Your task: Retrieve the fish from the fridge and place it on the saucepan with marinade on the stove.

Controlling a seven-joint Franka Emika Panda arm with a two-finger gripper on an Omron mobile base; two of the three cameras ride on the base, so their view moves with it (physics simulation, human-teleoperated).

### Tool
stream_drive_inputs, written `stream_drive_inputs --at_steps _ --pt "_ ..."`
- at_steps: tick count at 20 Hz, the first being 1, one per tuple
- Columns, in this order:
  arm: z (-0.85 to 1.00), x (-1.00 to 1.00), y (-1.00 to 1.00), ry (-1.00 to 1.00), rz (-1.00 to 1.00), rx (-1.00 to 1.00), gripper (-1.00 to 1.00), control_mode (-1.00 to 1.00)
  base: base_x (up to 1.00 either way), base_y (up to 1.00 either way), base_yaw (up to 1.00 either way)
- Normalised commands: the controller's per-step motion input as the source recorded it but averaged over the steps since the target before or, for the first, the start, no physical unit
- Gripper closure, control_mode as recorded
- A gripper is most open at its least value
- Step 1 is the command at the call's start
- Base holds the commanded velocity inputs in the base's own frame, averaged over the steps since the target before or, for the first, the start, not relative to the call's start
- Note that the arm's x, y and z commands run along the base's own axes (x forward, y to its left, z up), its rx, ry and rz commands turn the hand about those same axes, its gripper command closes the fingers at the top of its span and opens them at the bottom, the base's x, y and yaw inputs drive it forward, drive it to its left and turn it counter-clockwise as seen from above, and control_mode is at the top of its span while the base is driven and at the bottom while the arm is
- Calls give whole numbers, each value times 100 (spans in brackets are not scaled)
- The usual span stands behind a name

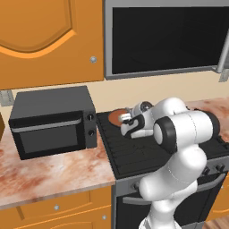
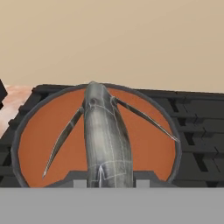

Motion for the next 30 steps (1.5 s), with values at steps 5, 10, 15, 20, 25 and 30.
stream_drive_inputs --at_steps 5,10,15,20,25,30 --pt "-8 0 0 0 0 0 100 -100 0 0 0" --pt "-5 0 0 0 0 0 100 -100 0 0 0" --pt "-1 0 0 0 0 0 100 -100 0 0 0" --pt "-3 5 0 0 0 0 100 -100 0 0 0" --pt "0 16 0 0 0 0 100 -100 0 0 0" --pt "0 16 0 0 0 0 100 -100 0 0 0"
